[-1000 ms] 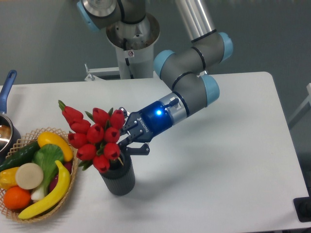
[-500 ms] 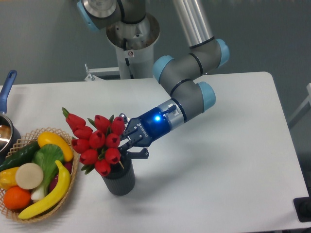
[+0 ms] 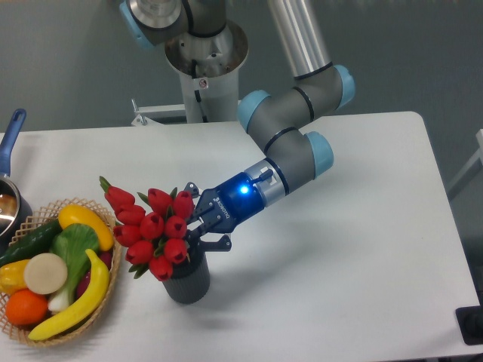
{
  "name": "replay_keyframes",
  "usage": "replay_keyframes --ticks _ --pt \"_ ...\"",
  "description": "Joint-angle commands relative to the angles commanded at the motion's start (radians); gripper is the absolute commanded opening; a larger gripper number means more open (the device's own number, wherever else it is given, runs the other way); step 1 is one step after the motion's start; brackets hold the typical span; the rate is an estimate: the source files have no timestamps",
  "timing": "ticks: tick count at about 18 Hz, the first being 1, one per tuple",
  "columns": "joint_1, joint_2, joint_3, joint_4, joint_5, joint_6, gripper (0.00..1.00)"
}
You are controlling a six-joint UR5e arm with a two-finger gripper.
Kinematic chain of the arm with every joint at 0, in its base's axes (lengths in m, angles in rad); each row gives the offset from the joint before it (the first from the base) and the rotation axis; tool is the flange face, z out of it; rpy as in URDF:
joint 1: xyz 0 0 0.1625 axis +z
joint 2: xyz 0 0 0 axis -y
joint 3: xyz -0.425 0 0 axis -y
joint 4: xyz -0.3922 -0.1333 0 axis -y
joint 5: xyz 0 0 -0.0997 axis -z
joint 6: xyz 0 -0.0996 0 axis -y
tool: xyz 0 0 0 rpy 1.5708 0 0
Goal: Insert the flowers into the vase
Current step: 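Open the gripper to release the tulips inside the vase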
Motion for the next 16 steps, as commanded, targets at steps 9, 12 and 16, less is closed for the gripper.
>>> replay_keyframes --ticks 9,12,16 --pt "-0.002 -0.006 0.0 0.002 0.008 0.026 0.51" --pt "0.0 -0.006 -0.003 0.0 0.008 0.067 0.69" --pt "0.002 -0.002 -0.011 0.002 0.008 0.069 0.75"
